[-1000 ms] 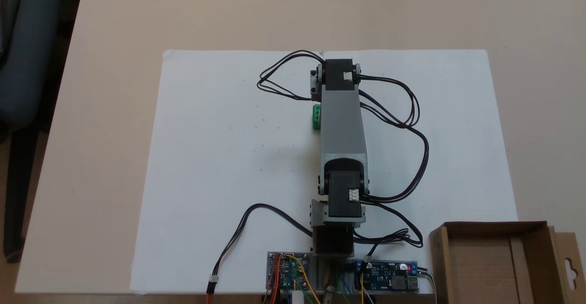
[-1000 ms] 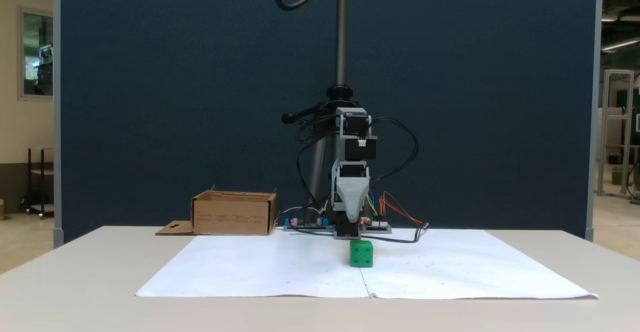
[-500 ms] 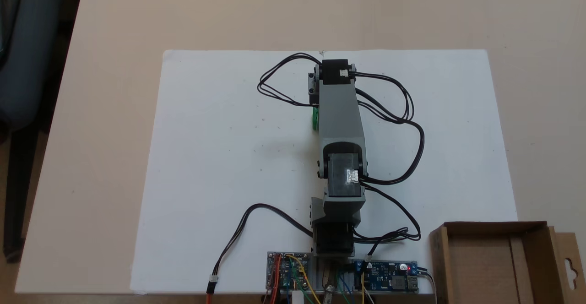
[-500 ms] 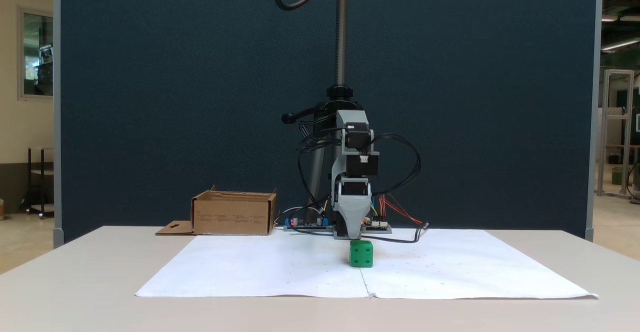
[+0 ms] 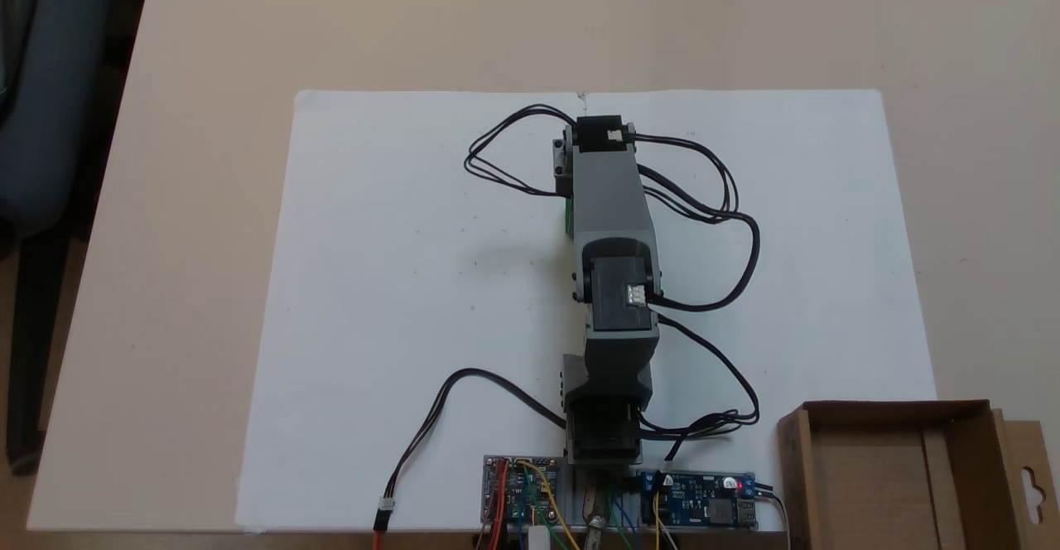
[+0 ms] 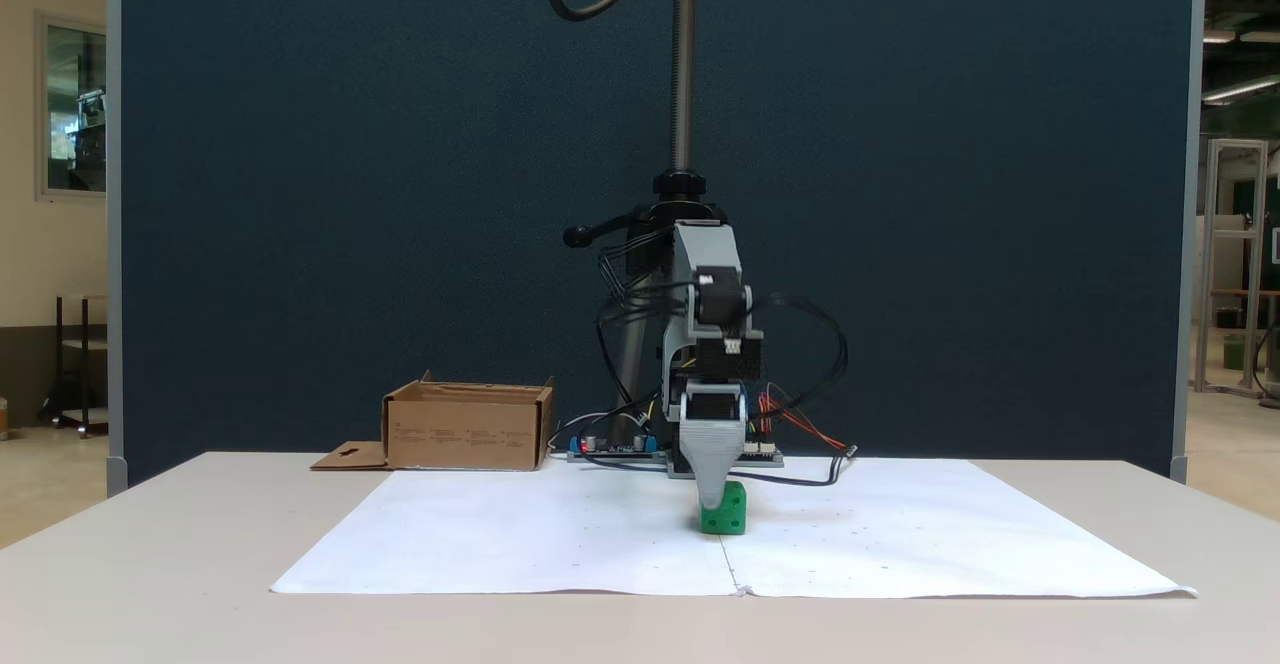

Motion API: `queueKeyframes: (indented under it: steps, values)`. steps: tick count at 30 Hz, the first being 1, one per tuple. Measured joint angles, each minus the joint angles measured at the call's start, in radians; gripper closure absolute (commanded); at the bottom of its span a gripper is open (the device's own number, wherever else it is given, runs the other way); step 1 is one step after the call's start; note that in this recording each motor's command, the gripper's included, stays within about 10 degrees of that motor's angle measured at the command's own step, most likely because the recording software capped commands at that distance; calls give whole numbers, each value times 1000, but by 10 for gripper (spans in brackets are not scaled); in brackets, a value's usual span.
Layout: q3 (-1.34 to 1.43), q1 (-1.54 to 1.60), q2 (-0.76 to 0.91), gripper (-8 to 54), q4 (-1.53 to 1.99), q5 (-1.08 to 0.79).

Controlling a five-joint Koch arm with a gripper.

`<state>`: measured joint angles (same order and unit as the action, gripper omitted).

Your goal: Grasp a green dice and put it in the bin.

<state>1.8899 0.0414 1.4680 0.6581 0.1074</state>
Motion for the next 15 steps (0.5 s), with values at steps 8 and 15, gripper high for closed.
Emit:
queueKeyframes:
  steps: [8, 15]
  values:
    - [-2, 0, -49, 25, -21, 0]
    - [-3, 0, -71, 25, -31, 0]
